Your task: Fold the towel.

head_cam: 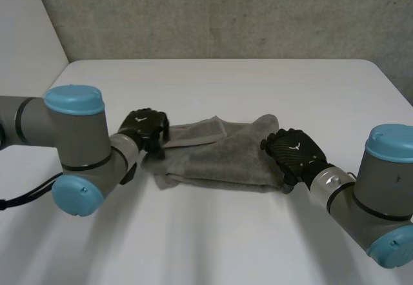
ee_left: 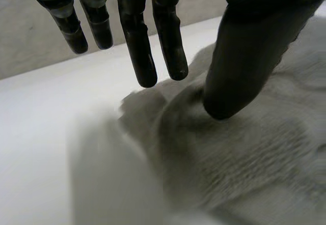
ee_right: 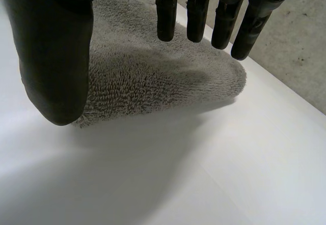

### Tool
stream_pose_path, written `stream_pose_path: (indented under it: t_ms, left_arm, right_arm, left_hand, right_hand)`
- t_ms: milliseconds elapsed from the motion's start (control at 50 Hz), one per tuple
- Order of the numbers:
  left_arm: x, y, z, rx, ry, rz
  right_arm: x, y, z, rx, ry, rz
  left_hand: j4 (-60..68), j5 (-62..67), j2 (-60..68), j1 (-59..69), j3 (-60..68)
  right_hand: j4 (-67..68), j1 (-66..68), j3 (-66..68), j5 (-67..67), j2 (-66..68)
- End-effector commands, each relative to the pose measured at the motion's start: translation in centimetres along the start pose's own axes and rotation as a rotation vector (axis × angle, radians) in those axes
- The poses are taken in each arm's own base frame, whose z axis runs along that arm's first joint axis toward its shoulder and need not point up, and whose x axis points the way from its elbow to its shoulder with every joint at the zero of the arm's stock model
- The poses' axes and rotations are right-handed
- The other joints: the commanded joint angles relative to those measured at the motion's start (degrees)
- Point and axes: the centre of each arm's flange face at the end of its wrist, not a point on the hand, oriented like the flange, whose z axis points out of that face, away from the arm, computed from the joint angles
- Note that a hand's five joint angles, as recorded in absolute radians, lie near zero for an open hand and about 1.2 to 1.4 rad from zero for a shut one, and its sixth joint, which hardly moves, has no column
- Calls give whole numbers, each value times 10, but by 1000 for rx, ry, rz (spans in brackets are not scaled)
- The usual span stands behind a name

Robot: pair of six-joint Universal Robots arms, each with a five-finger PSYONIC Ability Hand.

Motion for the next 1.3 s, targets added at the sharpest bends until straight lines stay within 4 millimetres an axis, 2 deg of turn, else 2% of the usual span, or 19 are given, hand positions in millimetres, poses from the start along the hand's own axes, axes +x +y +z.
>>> stream_pose_path:
  t_ms: [20, 180, 380, 580, 820, 920, 1040, 1140, 1300]
  left_arm:
    - [20, -7, -1, 30, 114, 17]
    - [23, -3, 9, 55, 121, 44]
    - [24, -4, 30, 153, 97, 221]
    - [27, 3, 42, 152, 105, 242]
    - [29, 4, 44, 154, 112, 244]
    - [39, 8, 36, 135, 138, 251]
    - [41, 10, 32, 127, 143, 255]
    - [41, 16, 34, 119, 137, 310]
    - [33, 10, 44, 153, 100, 352]
  right_arm:
    - [1, -1, 0, 2, 4, -1]
    - [1, -1, 0, 3, 6, -1]
    - [2, -2, 0, 5, 5, 0]
    - [2, -2, 1, 7, 5, 0]
    - [2, -2, 2, 7, 4, -1]
    - [2, -1, 2, 6, 3, -1]
    - [2, -2, 3, 7, 4, -3]
    - [2, -1, 3, 7, 4, -3]
    - [2, -1, 3, 7, 4, -3]
  left_hand:
    - [-34, -34, -41, -35, -29]
    - [-34, -44, -51, -45, -29]
    - [-34, -43, -50, -44, -29]
    - [-34, -43, -50, -44, -29]
    - [-34, -41, -48, -42, -29]
    - [-34, -43, -50, -44, -29]
    - [-34, -43, -50, -44, -29]
    - [-34, -43, -50, -44, -29]
    - [-34, -43, -50, -44, -29]
  right_hand:
    - [-44, 24, -24, 2, 17]
    - [-44, 24, -24, 2, 17]
    - [-44, 24, -24, 2, 17]
    - [-44, 24, -24, 2, 17]
    - [-44, 24, -24, 2, 17]
    - [-44, 24, -24, 2, 17]
    - [-44, 24, -24, 2, 17]
    - [-44, 24, -24, 2, 17]
    - [-44, 24, -24, 2, 17]
